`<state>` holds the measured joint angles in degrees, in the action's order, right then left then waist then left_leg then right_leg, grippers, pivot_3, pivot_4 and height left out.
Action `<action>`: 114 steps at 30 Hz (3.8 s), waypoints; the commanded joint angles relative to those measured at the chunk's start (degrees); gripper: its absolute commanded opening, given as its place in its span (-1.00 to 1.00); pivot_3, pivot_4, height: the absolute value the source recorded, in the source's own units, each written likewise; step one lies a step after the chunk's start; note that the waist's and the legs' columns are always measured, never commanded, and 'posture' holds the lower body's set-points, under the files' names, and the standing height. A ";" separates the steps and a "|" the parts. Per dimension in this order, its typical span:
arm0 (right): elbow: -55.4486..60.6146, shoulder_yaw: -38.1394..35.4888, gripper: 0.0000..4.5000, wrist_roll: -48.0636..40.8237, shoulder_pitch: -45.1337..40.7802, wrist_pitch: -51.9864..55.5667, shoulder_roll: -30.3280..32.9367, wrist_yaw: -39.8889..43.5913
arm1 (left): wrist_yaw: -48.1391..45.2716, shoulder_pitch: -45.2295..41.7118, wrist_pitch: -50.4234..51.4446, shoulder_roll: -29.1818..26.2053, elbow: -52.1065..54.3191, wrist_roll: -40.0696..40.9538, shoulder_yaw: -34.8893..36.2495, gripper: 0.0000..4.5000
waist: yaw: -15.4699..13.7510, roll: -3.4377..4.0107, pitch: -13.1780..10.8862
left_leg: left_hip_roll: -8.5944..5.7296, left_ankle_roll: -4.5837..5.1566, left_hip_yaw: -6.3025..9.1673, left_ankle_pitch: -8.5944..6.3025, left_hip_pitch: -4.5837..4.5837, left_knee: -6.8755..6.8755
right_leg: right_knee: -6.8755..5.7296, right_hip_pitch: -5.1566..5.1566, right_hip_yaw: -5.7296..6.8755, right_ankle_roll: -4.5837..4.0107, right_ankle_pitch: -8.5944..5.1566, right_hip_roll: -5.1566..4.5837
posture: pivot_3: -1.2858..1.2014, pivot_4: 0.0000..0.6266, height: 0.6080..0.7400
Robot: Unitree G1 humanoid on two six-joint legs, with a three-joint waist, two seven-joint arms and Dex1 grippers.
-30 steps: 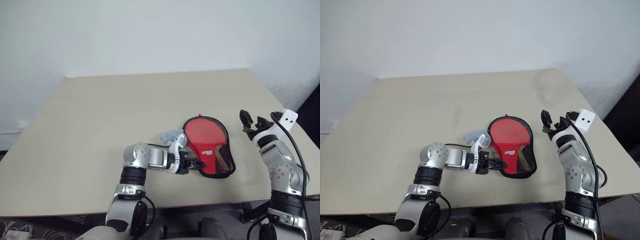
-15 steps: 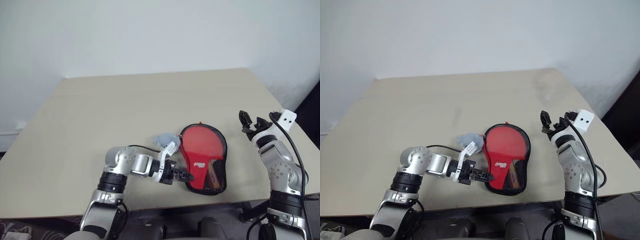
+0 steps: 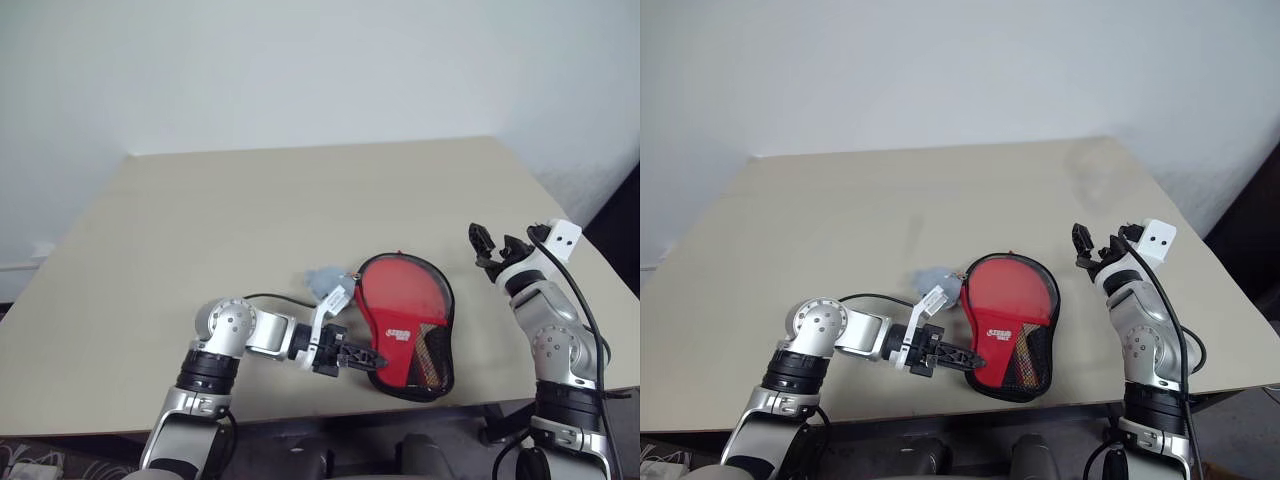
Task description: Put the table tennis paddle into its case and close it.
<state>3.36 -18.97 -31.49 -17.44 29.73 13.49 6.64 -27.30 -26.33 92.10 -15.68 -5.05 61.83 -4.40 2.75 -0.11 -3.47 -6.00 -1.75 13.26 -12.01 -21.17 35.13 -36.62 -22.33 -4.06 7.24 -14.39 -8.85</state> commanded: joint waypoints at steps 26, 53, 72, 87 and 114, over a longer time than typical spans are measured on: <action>3.24 5.04 1.00 -3.39 -4.23 5.05 5.95 14.01 | -8.93 8.97 -35.52 -14.81 21.27 -15.38 -8.17 0.85 | -0.27 0.24 -0.06 | 0.11 -0.06 -0.31 -0.06 0.10 -0.09 | 0.03 0.01 -0.13 -0.13 0.04 0.02 | 0.03 -1.00 1.00; -12.10 12.40 1.00 1.19 -19.85 3.92 2.23 22.90 | -12.23 5.05 -71.72 1.37 -4.09 -56.20 -28.80 0.85 | -1.02 0.14 0.00 | 0.05 0.00 -0.17 -0.05 0.13 0.05 | 0.04 0.16 -0.06 -0.09 0.07 0.02 | 0.03 -1.00 1.00; -46.90 34.75 1.00 15.28 -42.39 7.50 -1.50 51.64 | -12.28 5.99 -67.23 4.86 -6.28 -56.39 -25.92 0.85 | -1.54 -0.02 0.14 | -0.01 0.04 0.14 -0.09 0.60 0.11 | 0.15 0.82 0.19 -0.07 0.06 0.02 | 0.03 -1.00 1.00; -67.07 39.36 1.00 28.67 -49.04 6.50 -5.16 60.80 | -11.83 7.04 -66.04 5.54 -5.65 -56.86 -24.87 0.85 | -1.52 -0.03 0.88 | -0.06 -0.01 0.23 -0.15 0.64 0.07 | 0.12 0.84 0.21 -0.07 0.06 0.02 | 0.03 -1.00 1.00; -73.79 33.13 0.83 34.26 -51.43 3.16 -9.49 59.17 | -11.48 6.67 -65.15 5.96 -6.11 -56.91 -23.93 0.87 | -1.32 0.01 1.25 | -0.05 -0.05 0.22 -0.22 0.75 0.07 | -0.02 0.80 0.22 -0.07 0.05 0.02 | 0.03 -1.00 1.00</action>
<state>-71.36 14.58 2.26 -68.45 33.66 4.07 66.30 -39.77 -20.71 23.93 -8.90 -7.26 7.58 -27.52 1.43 -0.10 -2.22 -6.06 -1.80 13.48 -12.23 -20.42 35.20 -36.64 -21.53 -3.83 7.17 -14.34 -8.83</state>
